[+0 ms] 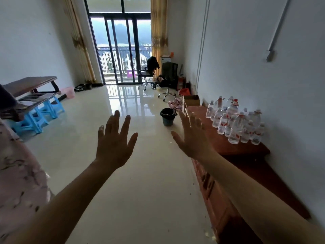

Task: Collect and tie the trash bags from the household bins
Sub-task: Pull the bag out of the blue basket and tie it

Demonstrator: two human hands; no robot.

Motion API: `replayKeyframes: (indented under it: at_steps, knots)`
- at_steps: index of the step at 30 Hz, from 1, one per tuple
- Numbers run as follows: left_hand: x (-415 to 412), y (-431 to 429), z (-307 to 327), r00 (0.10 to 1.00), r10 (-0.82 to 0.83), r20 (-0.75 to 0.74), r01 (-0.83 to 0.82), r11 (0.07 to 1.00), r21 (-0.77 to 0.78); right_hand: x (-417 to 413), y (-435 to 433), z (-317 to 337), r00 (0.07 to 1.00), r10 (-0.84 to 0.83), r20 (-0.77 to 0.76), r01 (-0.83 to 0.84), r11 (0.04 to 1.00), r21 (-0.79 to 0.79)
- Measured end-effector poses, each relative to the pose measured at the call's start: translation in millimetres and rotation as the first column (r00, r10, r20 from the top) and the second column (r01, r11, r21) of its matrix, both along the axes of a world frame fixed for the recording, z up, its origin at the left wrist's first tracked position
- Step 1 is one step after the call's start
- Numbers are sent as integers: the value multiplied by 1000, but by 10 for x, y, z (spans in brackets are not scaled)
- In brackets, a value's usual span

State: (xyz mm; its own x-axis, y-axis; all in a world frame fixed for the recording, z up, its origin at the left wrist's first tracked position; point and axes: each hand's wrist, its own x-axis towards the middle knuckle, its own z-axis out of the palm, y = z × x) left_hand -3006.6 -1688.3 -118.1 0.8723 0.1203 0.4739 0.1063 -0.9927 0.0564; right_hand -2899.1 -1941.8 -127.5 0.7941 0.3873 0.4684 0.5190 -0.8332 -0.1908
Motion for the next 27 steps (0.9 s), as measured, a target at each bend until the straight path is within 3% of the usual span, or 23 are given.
replayKeyframes:
  at_steps: [10,14,20,27]
  knots:
    - [2762,688,-442,995,-81,-52,80,997,-7,2377,662,-561,985,-164,-57,167,985,39]
    - [4103,1064,-474,988,-101,-115,105,994,30,3711,1074,-599,983,-166,-84,170,985,41]
    - [5691,1873,-181,995,-62,-72,66,996,51,5385,1867,-364,979,-153,-133,162,985,60]
    - [7553,2894,-519,995,-28,-100,33,998,46,7337,2875,-580,989,-91,-114,85,995,-57]
